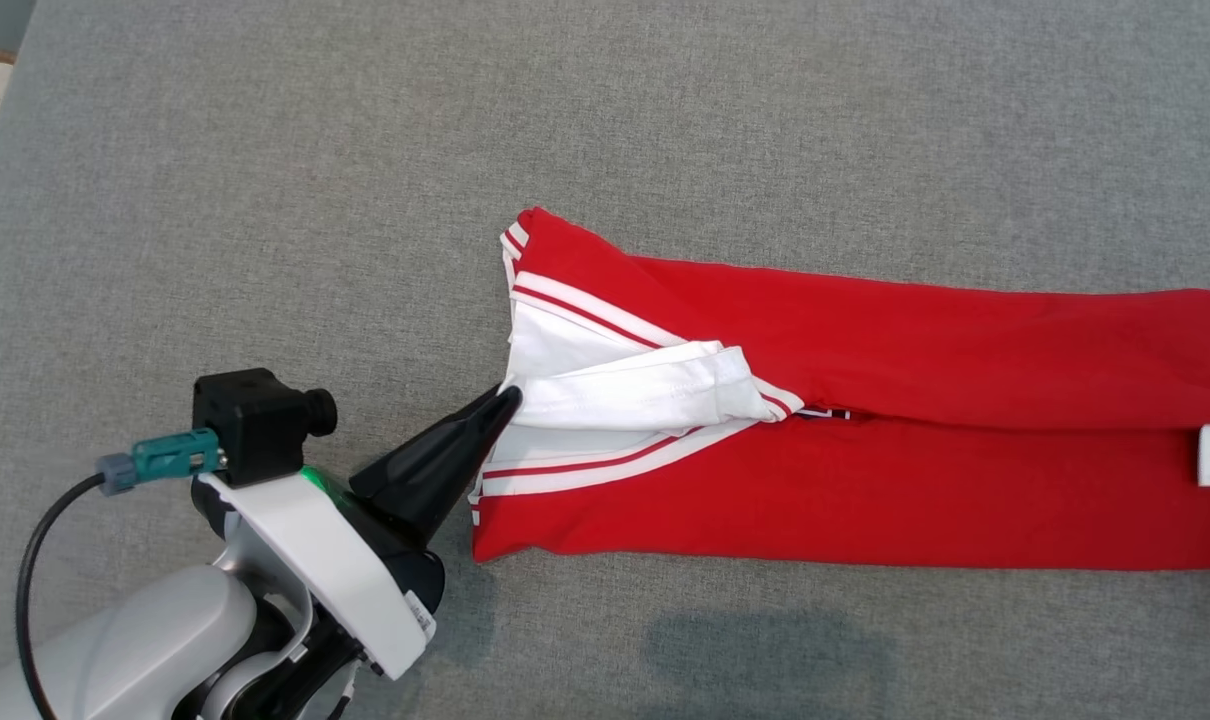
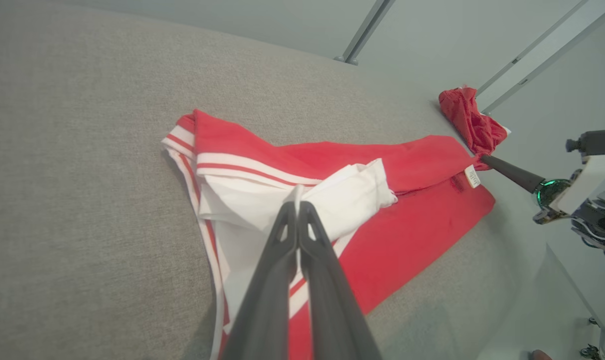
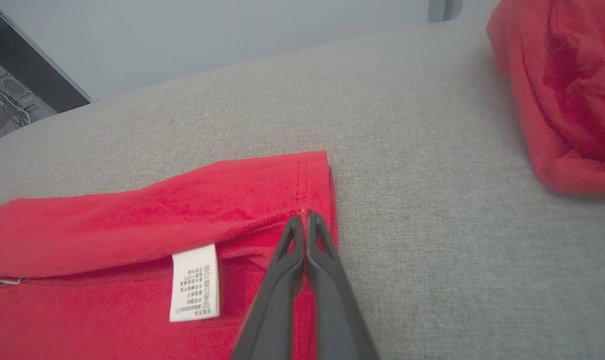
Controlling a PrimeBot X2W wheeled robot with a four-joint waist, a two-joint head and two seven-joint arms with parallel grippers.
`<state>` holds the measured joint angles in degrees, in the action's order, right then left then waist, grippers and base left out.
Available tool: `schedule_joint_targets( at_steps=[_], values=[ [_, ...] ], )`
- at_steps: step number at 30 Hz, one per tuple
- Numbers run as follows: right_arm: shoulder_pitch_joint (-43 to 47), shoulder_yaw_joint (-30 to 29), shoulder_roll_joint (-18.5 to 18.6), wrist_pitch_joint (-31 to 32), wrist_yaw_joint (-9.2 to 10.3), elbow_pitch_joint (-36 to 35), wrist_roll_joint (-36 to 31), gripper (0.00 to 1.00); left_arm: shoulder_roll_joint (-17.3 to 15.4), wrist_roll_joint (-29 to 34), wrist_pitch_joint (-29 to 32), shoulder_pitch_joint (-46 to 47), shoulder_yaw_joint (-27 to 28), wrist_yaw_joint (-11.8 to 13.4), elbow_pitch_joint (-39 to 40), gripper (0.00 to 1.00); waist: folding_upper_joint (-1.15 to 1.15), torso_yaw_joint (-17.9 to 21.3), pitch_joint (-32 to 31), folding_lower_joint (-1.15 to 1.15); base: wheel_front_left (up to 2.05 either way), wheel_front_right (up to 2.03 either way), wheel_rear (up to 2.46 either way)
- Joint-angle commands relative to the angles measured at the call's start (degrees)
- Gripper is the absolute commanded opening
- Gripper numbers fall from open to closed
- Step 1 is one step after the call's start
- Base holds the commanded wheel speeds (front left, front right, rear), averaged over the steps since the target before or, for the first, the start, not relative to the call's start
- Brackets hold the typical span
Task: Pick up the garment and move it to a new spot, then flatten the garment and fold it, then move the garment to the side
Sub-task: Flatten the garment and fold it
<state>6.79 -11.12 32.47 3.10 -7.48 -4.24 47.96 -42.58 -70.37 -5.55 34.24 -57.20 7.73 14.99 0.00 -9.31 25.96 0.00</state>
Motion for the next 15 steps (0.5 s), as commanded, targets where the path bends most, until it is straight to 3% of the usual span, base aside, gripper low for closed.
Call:
schedule_joint_targets(
  at_steps=[1, 15],
  values=[
    [1.3, 0.0, 1.3, 1.0, -0.01, -2.1, -0.8, 0.00, -2.1, -0.1, 0.1, 0.0, 1.8, 0.5, 0.6, 0.00, 0.00, 0.1, 0.2, 0.00, 0.00, 0.00, 0.00],
    [2.6, -4.4, -3.2, 4.7, -0.01, -2.8, -5.3, 0.00, -2.1, -0.9, 0.8, -1.5, 0.8, 0.9, -0.1, 0.00, 0.00, -0.1, 0.4, 0.00, 0.00, 0.00, 0.00]
  ],
)
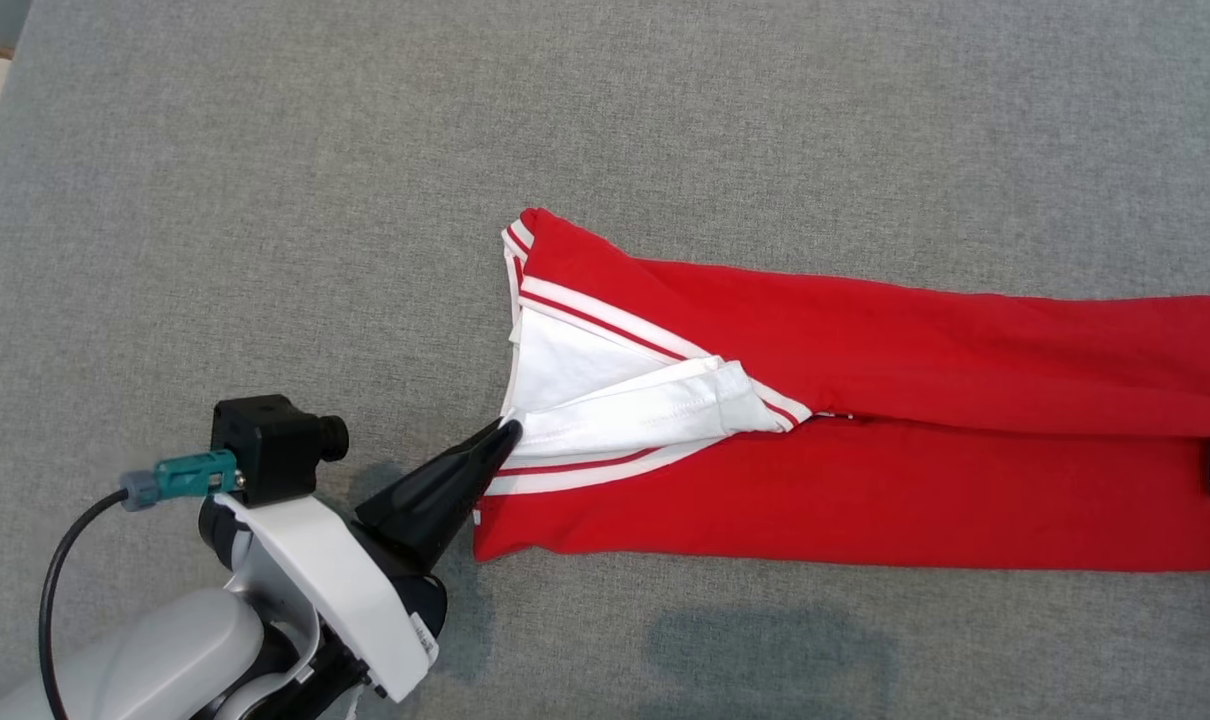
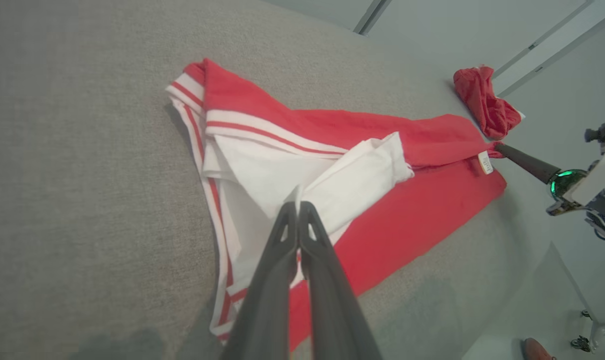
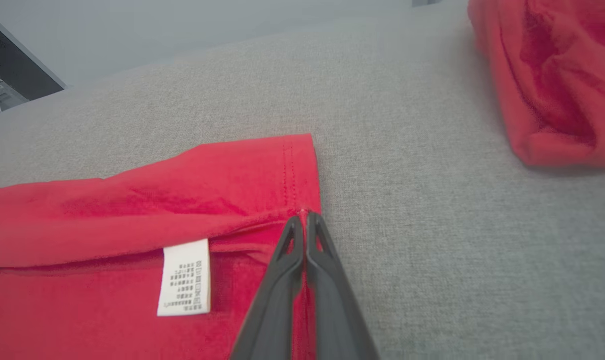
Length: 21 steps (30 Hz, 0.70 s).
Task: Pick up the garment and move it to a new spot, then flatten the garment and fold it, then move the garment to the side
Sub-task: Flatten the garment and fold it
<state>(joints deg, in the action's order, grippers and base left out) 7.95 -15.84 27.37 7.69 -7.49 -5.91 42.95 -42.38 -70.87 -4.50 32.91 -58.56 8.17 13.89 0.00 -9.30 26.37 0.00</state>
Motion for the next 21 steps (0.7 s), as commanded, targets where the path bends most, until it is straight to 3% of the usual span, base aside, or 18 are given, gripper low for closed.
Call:
schedule_joint_targets(
  at_steps=[1, 11, 21],
  values=[
    [1.5, 0.1, 1.7, 0.3, 0.00, -1.0, -0.4, 0.00, -2.4, -0.5, 0.0, -0.4, 1.9, 0.5, 1.0, 0.00, 0.00, -0.2, 0.0, 0.00, 0.00, 0.00, 0.00],
    [1.9, -0.4, 0.5, 2.4, 0.00, -0.7, -1.2, 0.00, -2.7, -1.5, 1.5, -1.4, 1.0, 1.0, 0.7, 0.00, 0.00, -0.9, 0.0, 0.00, 0.00, 0.00, 0.00],
    [0.0, 1.7, -1.1, 4.6, 0.00, 1.8, -3.6, 0.00, 3.1, -1.1, 3.2, -1.2, -2.4, 0.4, -7.1, 0.00, 0.00, -0.5, -0.4, 0.00, 0.00, 0.00, 0.00]
  ],
)
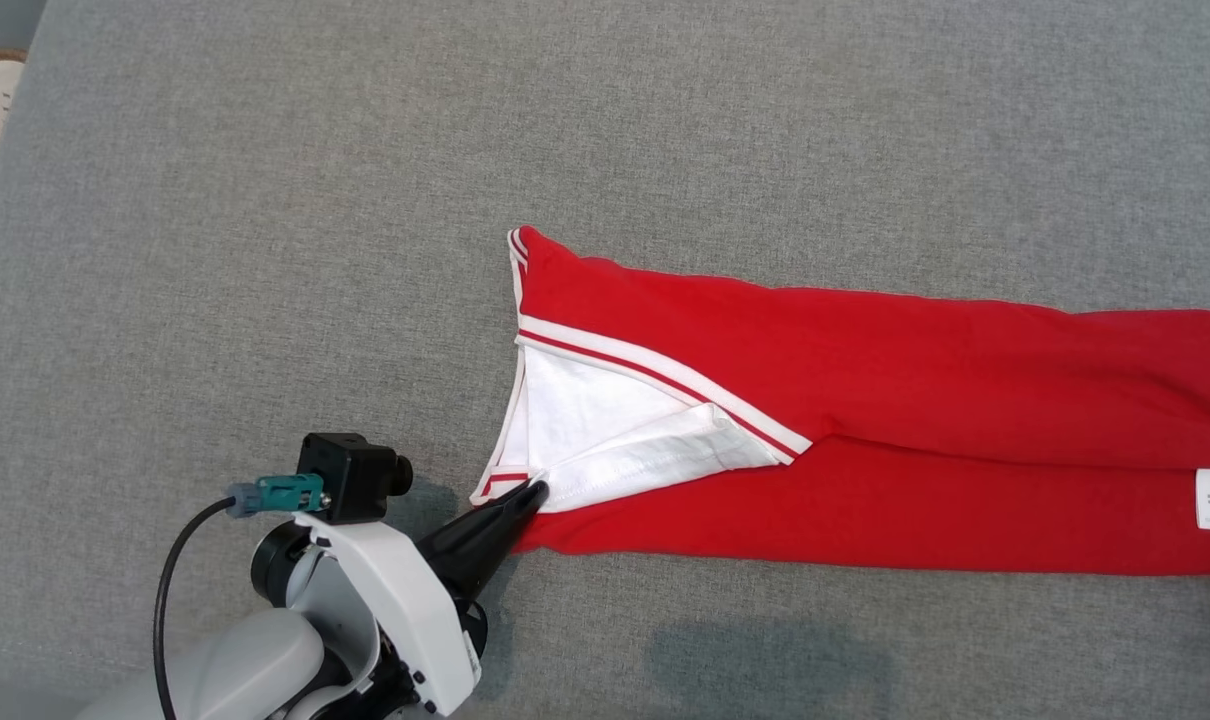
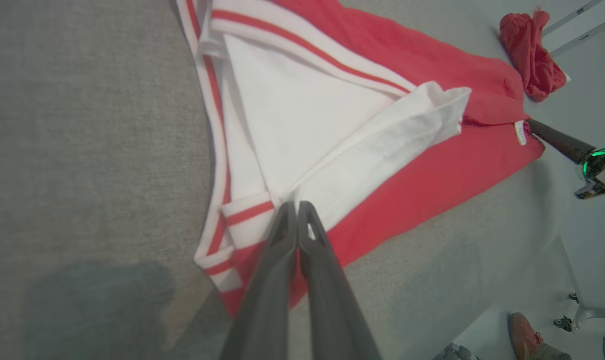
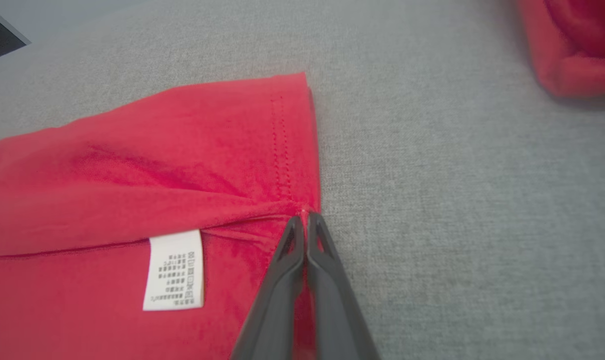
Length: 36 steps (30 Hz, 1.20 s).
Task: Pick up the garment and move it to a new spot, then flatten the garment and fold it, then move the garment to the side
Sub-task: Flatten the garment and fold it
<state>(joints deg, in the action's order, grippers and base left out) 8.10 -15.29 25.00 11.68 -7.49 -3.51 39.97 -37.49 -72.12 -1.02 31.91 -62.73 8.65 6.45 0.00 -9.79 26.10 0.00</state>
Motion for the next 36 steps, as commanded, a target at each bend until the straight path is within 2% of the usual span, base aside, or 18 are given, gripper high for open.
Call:
schedule_joint_targets(
  at_steps=[1, 2, 3, 4, 7, 12, 16, 19, 22, 25, 26, 29, 36],
  values=[
    [-0.3, 1.3, 1.2, 0.7, 0.00, -0.4, -0.8, 0.00, -1.1, 0.2, -0.5, -0.2, 1.7, -0.2, -0.7, 0.00, 0.00, 0.0, -0.2, 0.00, 0.00, 0.00, 0.00],
    [-0.4, 1.3, 1.0, 0.8, 0.00, -0.2, -0.9, 0.30, -0.5, 0.3, -1.0, -0.2, 1.7, -0.2, -1.9, 0.15, 0.00, 0.0, -0.4, 0.00, 0.00, 0.00, 0.00],
    [-0.8, 1.0, 0.7, 0.4, 0.00, 0.2, -1.6, 1.00, 0.7, 1.0, -2.4, 0.0, 2.0, 0.1, -4.4, 0.71, 0.00, 0.0, -0.8, 0.00, 0.00, 0.00, 0.00],
    [-0.9, 0.8, 0.6, 0.1, 0.00, 0.2, -2.0, 1.00, 1.3, 1.1, -3.0, 0.0, 2.1, 0.0, -5.4, 1.00, 0.00, 0.0, -1.1, 0.00, 0.00, 0.00, 0.00],
    [-1.1, 0.5, 0.5, -1.1, 0.00, -0.6, -3.0, 1.00, 2.5, 1.2, -5.3, -0.2, 3.0, -0.1, -7.4, 1.00, 0.00, 0.1, -2.2, 0.00, 0.00, 0.00, 0.00],
    [-0.7, -1.1, 0.7, -4.7, 0.00, -3.8, -5.3, 1.00, 2.4, 1.3, -10.4, -0.9, 6.3, 0.6, -8.4, 1.00, 0.00, 0.5, -5.0, 0.00, 0.00, 0.00, 0.00],
    [-1.0, -0.7, 0.3, -7.8, 0.00, -6.7, -7.8, 1.00, 2.3, 1.9, -13.2, -2.4, 10.9, 1.6, -8.0, 1.00, 0.00, 0.9, -7.6, 0.00, 0.00, 0.00, 0.00],
    [-1.8, 0.0, -0.9, -10.4, 0.00, -7.9, -10.2, 1.00, 3.1, 4.7, -13.9, -3.9, 14.9, 2.0, -8.0, 1.00, 0.00, 1.2, -9.6, 0.00, 0.00, 0.00, 0.00],
    [-2.4, 1.3, -2.4, -13.8, 0.00, -8.0, -12.9, 1.00, 5.8, 8.6, -13.9, -6.7, 20.8, 1.7, -7.4, 1.00, 0.00, 1.5, -11.4, 0.00, 0.00, 0.00, 0.00],
    [-2.7, 3.2, -4.3, -17.2, 0.00, -6.4, -14.5, 1.00, 8.6, 13.1, -14.0, -9.8, 24.7, 0.6, -7.7, 1.00, 0.00, 1.9, -13.0, 0.00, 0.00, 0.00, 0.00],
    [-2.7, 3.2, -4.3, -17.2, 0.00, -6.4, -14.5, 1.00, 8.6, 13.1, -14.0, -9.8, 24.7, 0.6, -7.7, 1.00, 0.00, 1.9, -13.0, 0.00, 0.00, 0.00, 0.00],
    [-2.8, 5.1, -6.1, -21.2, 0.00, -4.2, -15.9, 1.00, 10.7, 18.0, -14.0, -12.4, 27.5, -1.1, -8.1, 1.00, 0.00, 2.3, -14.3, 0.00, 0.00, 0.00, 0.00],
    [-2.8, 8.0, -10.3, -26.3, 0.00, 1.5, -19.3, 1.00, 18.5, 30.5, -14.0, -19.7, 40.7, -4.6, -7.8, 1.00, 0.00, 3.4, -16.2, 0.00, 0.00, 0.00, 0.00]
  ],
)
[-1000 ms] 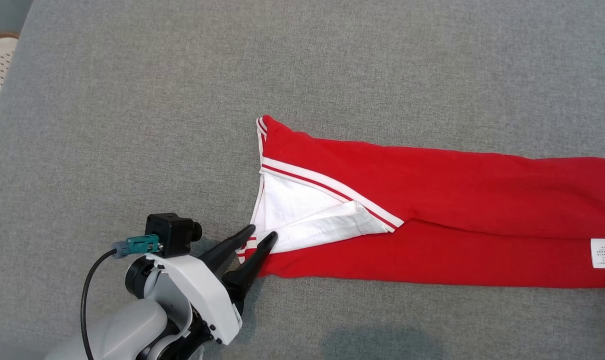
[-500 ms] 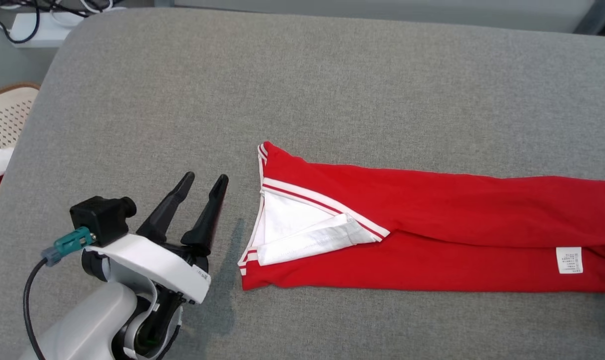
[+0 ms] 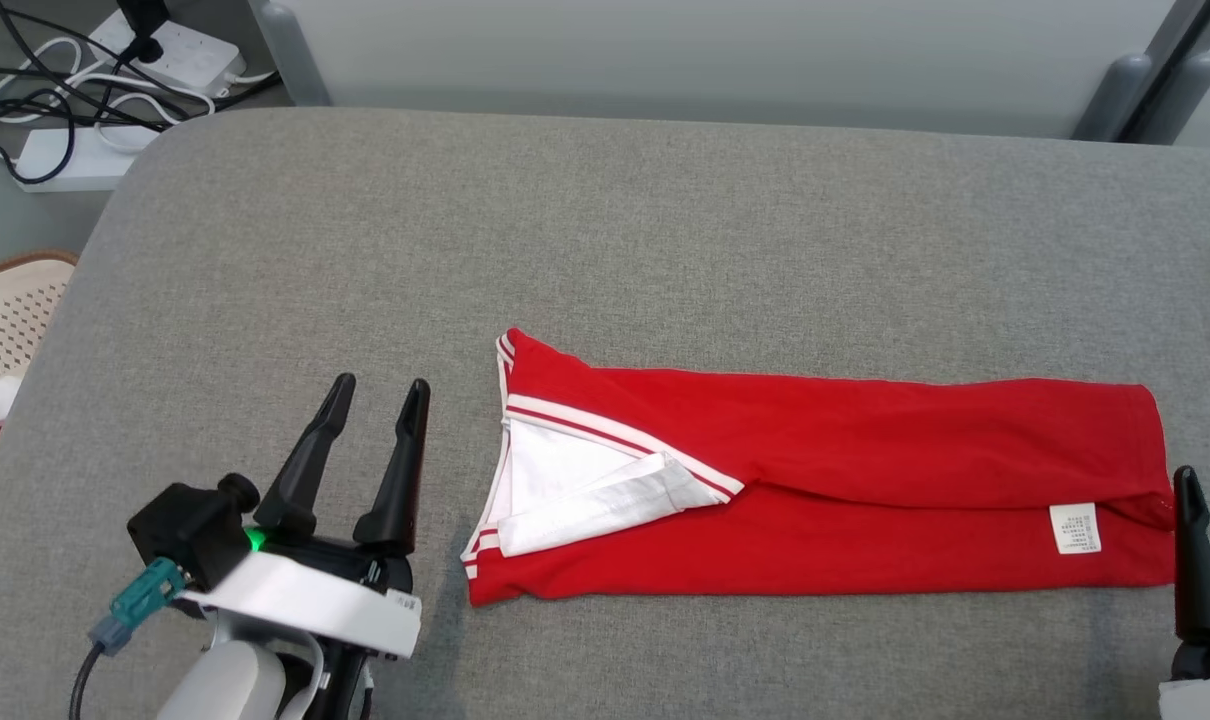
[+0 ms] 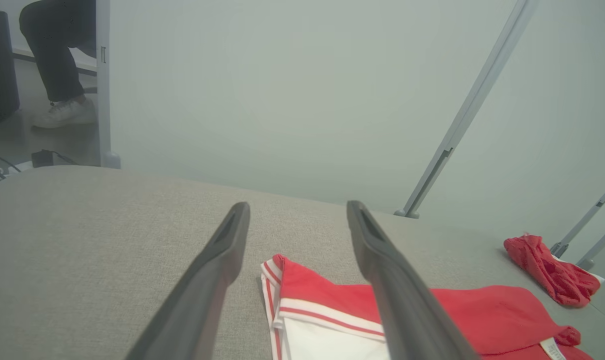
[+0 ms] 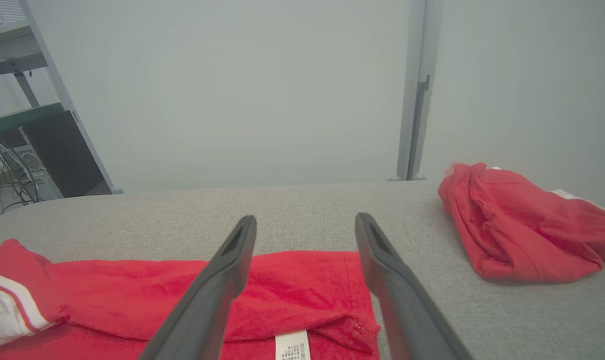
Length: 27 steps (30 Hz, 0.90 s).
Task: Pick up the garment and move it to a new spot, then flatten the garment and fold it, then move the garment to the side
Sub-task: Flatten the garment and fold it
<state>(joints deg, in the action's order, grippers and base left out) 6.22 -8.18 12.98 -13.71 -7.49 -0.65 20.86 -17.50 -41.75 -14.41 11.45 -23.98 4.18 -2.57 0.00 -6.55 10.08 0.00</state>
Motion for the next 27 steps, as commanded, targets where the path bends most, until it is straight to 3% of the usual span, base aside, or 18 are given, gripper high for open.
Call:
schedule_joint_targets(
  at_steps=[1, 10, 19, 27],
  values=[
    [-1.0, 1.2, 1.1, -1.1, 0.00, -0.6, 0.0, 1.00, -0.8, 2.1, -0.6, -0.2, 3.2, -1.0, 1.0, 1.00, 0.00, 0.3, -0.6, 0.00, 0.00, 0.00, 0.00],
    [0.6, 2.4, -0.8, -1.3, 0.00, 2.1, 0.3, 1.00, 4.3, 17.0, -0.6, -6.6, 10.0, -7.1, -1.9, 1.00, 0.00, 1.1, -3.7, 0.00, 0.00, 0.00, 0.00],
    [1.9, 2.5, -0.4, -1.3, 0.00, 5.6, 4.0, 1.00, 8.8, 21.9, -0.6, -8.9, 13.5, -10.4, -2.7, 1.00, 0.00, 1.2, -4.8, 0.00, 0.00, 0.00, 0.00],
    [-3.5, 3.0, 3.9, 1.7, 0.00, 14.5, 10.2, 1.00, 9.9, 24.6, -0.6, -8.4, 13.6, -11.4, -2.1, 1.00, 0.00, 0.6, -3.5, 0.00, 0.00, 0.00, 0.00]
  ],
)
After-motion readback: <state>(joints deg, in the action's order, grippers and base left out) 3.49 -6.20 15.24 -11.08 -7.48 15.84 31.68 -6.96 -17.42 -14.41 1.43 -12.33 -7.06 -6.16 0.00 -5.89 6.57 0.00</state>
